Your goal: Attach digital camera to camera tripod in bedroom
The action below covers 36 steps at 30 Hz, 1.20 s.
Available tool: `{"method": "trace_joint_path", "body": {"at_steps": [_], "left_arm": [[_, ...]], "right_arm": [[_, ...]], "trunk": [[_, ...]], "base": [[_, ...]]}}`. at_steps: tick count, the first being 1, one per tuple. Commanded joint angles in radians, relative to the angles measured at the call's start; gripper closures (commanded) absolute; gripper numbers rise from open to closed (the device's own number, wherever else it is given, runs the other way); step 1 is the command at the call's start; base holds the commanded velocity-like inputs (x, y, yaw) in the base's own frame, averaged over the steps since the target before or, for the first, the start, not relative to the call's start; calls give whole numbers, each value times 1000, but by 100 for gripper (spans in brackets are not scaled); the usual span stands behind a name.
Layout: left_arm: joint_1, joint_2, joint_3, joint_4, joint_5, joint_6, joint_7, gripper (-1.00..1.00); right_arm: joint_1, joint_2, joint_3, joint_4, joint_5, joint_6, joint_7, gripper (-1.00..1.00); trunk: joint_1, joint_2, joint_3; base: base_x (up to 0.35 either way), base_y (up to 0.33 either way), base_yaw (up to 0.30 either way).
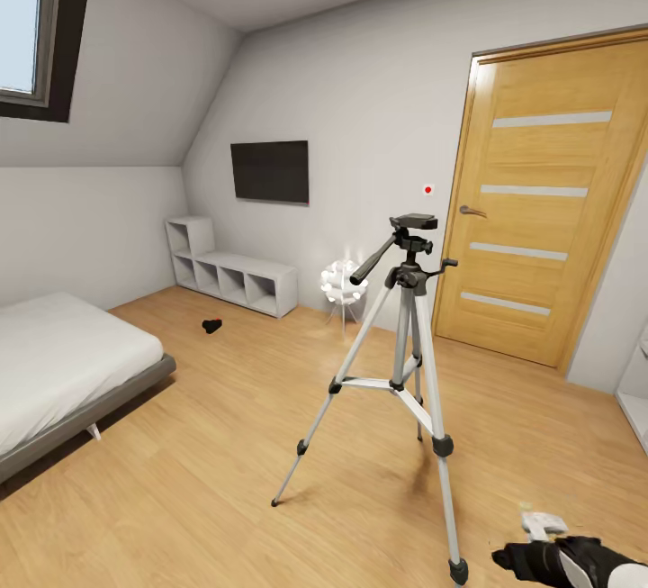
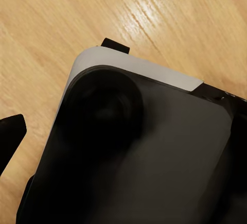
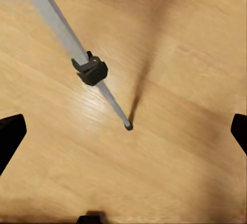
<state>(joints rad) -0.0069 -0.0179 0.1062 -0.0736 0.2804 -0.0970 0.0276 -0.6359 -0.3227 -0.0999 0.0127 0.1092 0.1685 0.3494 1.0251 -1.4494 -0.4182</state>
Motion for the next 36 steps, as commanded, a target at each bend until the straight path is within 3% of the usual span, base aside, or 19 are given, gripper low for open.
{"method": "trace_joint_path", "body": {"at_steps": [1,6,10,11,17,23,24,28,36], "left_arm": [[-1,-1,7,1,-1,-3,1,-100],[-1,-1,8,1,-1,-3,2,-100],[-1,-1,8,1,-1,-3,2,-100],[-1,-1,9,1,-1,-3,2,-100],[-1,-1,9,1,-1,-3,2,-100],[-1,-1,9,1,6,-4,3,-100],[-1,-1,9,1,32,-4,4,-100],[-1,0,7,1,66,-4,4,-100],[-1,1,5,2,100,-3,6,-100]], "right_arm": [[87,8,-10,13,20,-15,-1,-100],[203,21,-11,20,24,-30,-42,-100],[266,52,-12,21,24,-61,-80,-100],[299,70,-12,21,26,-90,-89,-100],[392,119,-11,21,28,-192,-100,-100],[412,132,-10,21,43,-213,-95,-100],[416,137,-10,21,64,-216,-89,-100],[417,140,-10,21,74,-216,-86,-100],[418,143,-10,21,80,-219,-95,-100]], "trunk": [[0,-1,-1],[0,-1,-1],[0,-1,-1],[0,-1,-1],[0,-1,-1],[0,-1,-1],[0,-1,-1],[0,-1,-1],[0,-1,-1]], "base": [[0,0,0],[0,0,0],[0,0,0],[0,0,0],[0,0,0],[0,0,0],[0,0,0],[0,0,0],[33,0,0]]}}
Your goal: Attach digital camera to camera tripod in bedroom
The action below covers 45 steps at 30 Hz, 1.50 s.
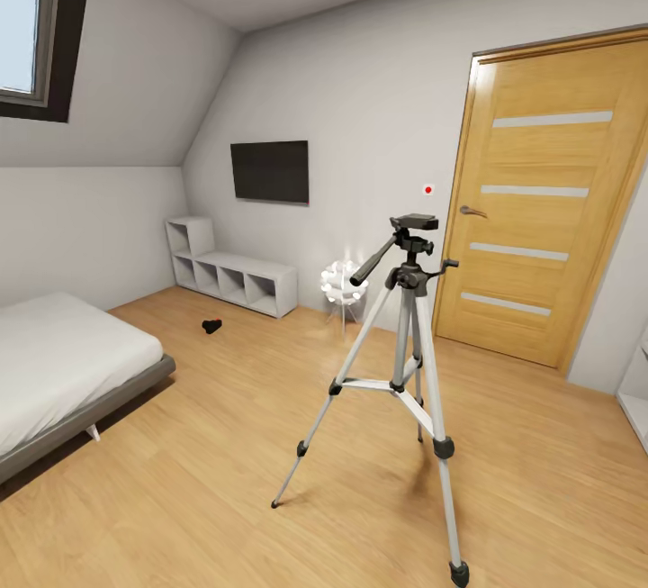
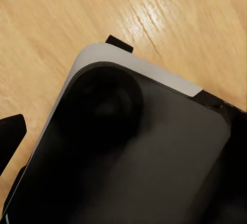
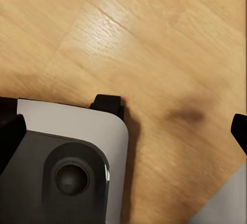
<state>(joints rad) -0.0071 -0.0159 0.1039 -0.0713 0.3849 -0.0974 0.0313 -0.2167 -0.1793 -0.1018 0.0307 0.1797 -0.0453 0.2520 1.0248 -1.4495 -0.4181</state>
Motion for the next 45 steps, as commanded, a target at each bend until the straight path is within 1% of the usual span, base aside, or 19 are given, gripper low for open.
{"method": "trace_joint_path", "body": {"at_steps": [1,11,17,21,24,28,29,33,42,43,45], "left_arm": [[-1,0,8,0,-3,-2,2,-100],[0,2,8,1,1,-3,2,-100],[0,2,8,1,14,-4,2,-100],[0,1,8,0,32,-4,2,-100],[-1,1,7,0,43,-4,2,-100],[0,0,7,1,48,-4,2,-100],[0,0,6,1,49,-4,1,-100],[0,0,5,1,51,-4,1,-100],[0,1,6,1,53,-3,1,-100],[0,2,6,1,54,-3,1,-100],[0,2,6,1,54,-2,1,-100]], "right_arm": [[-1,0,-9,3,10,-7,0,-100],[-2,2,-11,3,7,-21,-8,-100],[-2,25,-12,3,9,-25,-8,-100],[-1,34,-10,3,11,-24,-7,-100],[-1,38,-9,3,23,-24,-7,-100],[-1,41,-9,3,62,-26,-7,-100],[-1,42,-9,3,80,-27,-8,-100],[-1,43,-9,3,107,-28,-8,-100],[-1,43,-9,3,120,-35,-9,-100],[-1,42,-11,2,121,-54,-16,-100],[-1,42,-14,0,120,-67,-25,-100]], "trunk": [[0,-1,-1],[0,-1,-1],[0,-1,-1],[0,-1,-1],[0,-1,-1],[0,-1,-1],[0,-1,-1],[0,-1,-1],[0,-1,-1],[0,-1,-1],[0,-1,-1]], "base": [[165,0,0],[269,0,0],[317,0,26],[320,0,160],[284,0,232],[118,0,258],[53,0,266],[30,0,269],[7,0,272],[1,0,273],[0,0,273]]}}
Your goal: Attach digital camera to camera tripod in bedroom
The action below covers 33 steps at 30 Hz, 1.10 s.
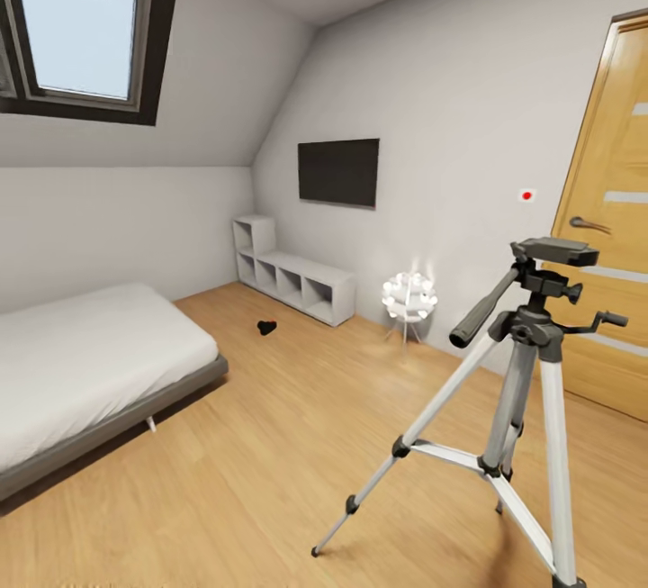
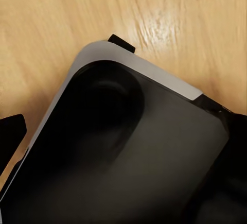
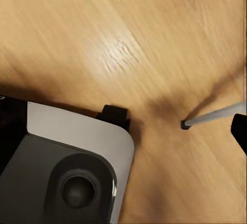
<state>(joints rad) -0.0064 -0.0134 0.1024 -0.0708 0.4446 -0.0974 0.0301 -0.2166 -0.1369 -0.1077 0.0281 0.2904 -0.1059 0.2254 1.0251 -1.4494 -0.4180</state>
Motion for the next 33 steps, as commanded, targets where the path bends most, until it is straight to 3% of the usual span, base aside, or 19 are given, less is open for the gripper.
{"method": "trace_joint_path", "body": {"at_steps": [1,21,33], "left_arm": [[-1,-1,8,0,-6,-2,3,-100],[-1,-2,10,0,-7,-23,4,-100],[-1,-2,10,0,-6,-27,4,-100]], "right_arm": [[-1,-1,-9,2,9,-10,-2,-100],[-1,-6,-13,-11,9,-21,-94,-100],[-1,-6,-7,-11,16,-24,-103,-100]], "trunk": [[0,-1,-1],[0,-1,-1],[0,-1,-1]], "base": [[0,0,273],[0,0,272],[0,0,272]]}}
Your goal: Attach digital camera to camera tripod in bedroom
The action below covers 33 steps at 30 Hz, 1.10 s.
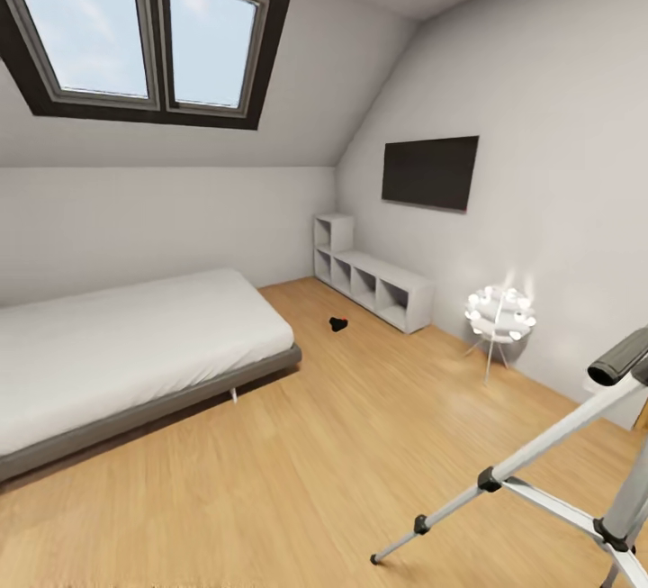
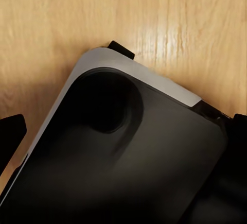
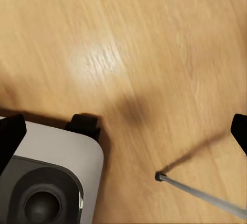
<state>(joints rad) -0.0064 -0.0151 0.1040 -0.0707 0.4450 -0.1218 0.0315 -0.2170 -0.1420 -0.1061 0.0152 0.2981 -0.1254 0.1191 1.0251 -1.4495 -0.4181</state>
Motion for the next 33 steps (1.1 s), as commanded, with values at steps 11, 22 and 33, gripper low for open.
{"method": "trace_joint_path", "body": {"at_steps": [11,22,33], "left_arm": [[-1,-1,6,8,-2,3,2,-100],[-1,0,8,6,-5,-1,2,-100],[-1,0,7,5,-5,0,2,-100]], "right_arm": [[-1,-2,-9,2,6,-5,4,-100],[-1,-2,-12,2,1,-5,4,-100],[-1,-2,-13,2,0,-5,4,-100]], "trunk": [[0,-1,-1],[0,-1,-1],[0,-1,-1]], "base": [[0,0,273],[0,0,275],[0,0,276]]}}
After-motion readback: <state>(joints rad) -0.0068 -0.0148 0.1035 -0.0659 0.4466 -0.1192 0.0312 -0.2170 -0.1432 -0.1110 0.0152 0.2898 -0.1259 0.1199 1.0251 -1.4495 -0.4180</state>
